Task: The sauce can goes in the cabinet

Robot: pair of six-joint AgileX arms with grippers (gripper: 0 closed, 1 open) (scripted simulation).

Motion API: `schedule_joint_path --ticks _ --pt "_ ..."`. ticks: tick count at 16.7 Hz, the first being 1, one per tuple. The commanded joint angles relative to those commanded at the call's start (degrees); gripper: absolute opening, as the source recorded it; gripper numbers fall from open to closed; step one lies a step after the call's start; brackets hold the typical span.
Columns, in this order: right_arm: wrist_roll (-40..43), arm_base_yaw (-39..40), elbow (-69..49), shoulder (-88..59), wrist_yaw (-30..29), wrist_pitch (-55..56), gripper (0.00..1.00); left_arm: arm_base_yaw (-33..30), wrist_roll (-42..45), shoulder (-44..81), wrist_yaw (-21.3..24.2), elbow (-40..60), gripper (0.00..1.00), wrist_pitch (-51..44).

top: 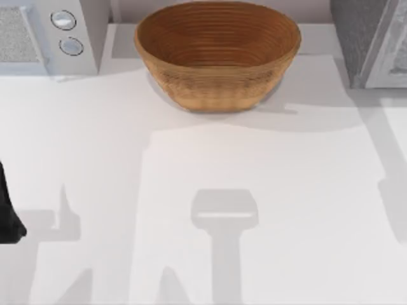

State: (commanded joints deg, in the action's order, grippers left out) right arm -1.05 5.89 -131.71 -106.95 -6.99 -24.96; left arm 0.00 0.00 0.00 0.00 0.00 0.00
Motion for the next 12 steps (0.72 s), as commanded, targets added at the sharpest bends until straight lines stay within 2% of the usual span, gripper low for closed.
schedule_joint_path --ticks 6,12 --pt "0.0 0.0 0.0 0.0 0.0 0.0 0.98 0.0 0.0 0.0 0.0 0.0 1.0 0.0" --pt "0.0 0.0 0.0 0.0 0.0 0.0 1.0 0.0 0.0 0.0 0.0 0.0 1.0 0.0"
